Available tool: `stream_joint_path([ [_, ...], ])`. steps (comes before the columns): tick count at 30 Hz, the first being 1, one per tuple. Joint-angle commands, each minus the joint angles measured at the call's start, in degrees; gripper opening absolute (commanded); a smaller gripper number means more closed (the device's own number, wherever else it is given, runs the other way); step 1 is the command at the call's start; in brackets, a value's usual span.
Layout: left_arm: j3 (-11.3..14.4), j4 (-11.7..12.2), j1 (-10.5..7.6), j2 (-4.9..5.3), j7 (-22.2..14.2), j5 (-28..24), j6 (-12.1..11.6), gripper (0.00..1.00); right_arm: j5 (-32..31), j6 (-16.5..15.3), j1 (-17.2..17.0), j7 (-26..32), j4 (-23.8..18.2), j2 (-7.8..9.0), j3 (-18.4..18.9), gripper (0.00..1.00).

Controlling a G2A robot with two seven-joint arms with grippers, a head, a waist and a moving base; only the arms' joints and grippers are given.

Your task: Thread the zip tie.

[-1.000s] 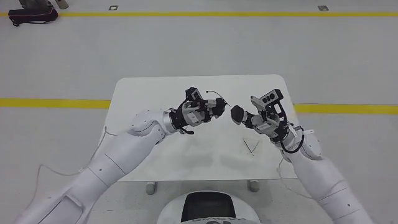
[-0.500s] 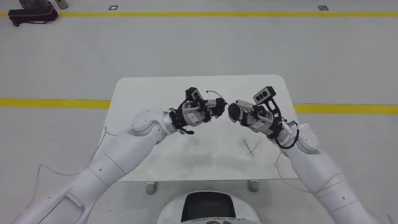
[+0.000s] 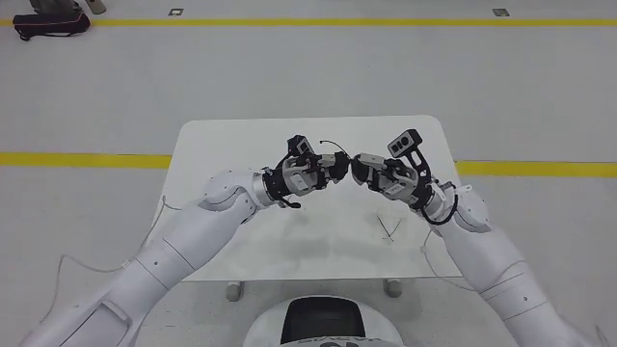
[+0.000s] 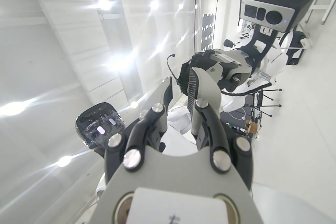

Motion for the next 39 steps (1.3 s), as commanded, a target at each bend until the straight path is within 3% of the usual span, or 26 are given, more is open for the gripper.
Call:
stream_joint_path([
  [1, 0.0, 0.0, 0.0, 0.0, 0.0, 0.0, 0.0, 0.0, -0.23, 0.03, 0.25, 0.02, 0.21, -0.13, -0.01, 0.15],
  [27, 0.0, 0.0, 0.0, 0.0, 0.0, 0.0, 0.0, 0.0, -1.27, 1.09, 0.86, 1.54, 1.55, -1.4, 0.63, 0.08],
  [34, 0.0, 0.0, 0.0, 0.0, 0.0, 0.0, 0.0, 0.0, -1.49, 1.25, 1.07, 1.96, 1.97, -1.72, 0.74, 0.0],
  [39, 0.0, 0.0, 0.0, 0.0, 0.0, 0.0, 0.0, 0.0, -1.75, 1.22, 1.1, 1.99, 2.11, -1.92, 0.89, 0.0],
])
